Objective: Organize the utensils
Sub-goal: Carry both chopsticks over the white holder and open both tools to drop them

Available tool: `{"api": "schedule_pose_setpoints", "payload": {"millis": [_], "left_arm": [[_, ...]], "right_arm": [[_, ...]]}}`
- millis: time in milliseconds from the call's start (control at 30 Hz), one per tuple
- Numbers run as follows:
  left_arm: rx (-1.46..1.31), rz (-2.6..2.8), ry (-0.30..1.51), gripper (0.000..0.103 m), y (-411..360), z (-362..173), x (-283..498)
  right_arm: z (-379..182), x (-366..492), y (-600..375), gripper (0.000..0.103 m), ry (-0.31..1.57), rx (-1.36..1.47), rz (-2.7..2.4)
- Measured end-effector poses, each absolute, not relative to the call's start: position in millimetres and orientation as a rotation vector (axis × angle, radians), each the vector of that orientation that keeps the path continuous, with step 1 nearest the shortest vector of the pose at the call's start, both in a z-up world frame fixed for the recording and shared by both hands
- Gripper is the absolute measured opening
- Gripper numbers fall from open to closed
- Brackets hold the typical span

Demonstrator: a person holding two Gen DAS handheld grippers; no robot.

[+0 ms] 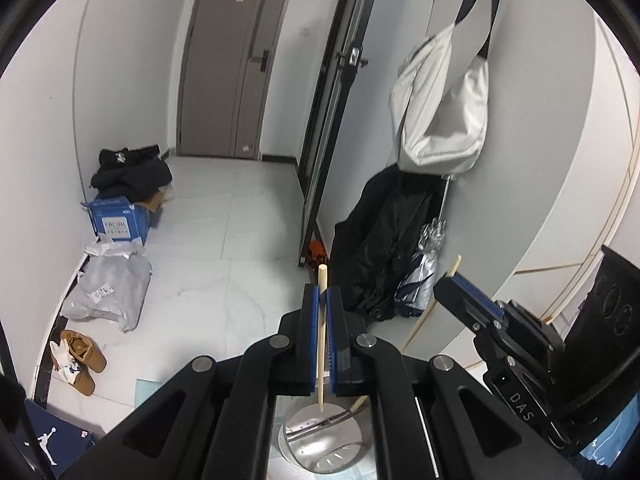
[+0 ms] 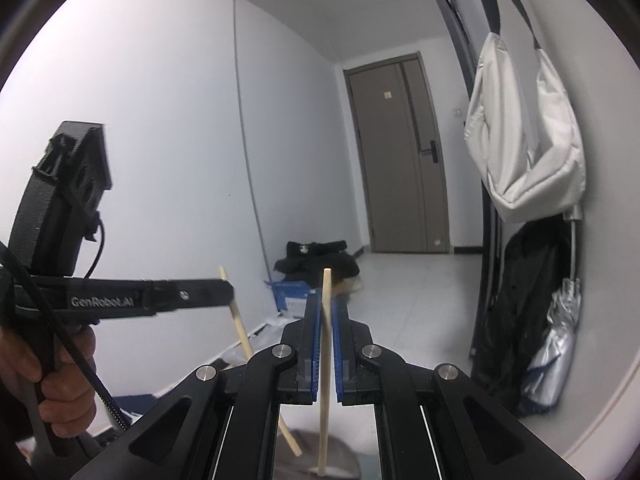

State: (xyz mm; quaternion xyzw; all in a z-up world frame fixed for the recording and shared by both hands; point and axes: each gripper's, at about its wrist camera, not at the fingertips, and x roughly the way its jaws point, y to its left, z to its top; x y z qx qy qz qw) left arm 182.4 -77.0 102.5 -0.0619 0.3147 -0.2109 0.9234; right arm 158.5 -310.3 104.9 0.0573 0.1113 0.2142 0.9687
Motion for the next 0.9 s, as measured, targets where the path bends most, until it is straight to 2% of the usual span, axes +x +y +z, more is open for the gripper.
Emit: {"api": "schedule_pose_setpoints", "payload": {"millis": [400, 800, 900], "left_arm": [[-0.016, -0.471, 0.724, 0.001, -90.3, 77.1, 201.4], [-0.044, -0.562, 0.87, 0.001, -97.7, 64.0, 216.0], [-0.023, -0.53, 0.862, 0.006, -95.3, 68.5, 216.4]], "right_arm": [[63.6, 181.8, -309.5, 0.005, 0.27, 0.089, 0.493], [36.1, 180.8, -304.3, 0.008, 0.38, 0.069, 0.529], [32.3, 180.9, -299.6, 0.009, 0.427, 0.056, 0.533]]}}
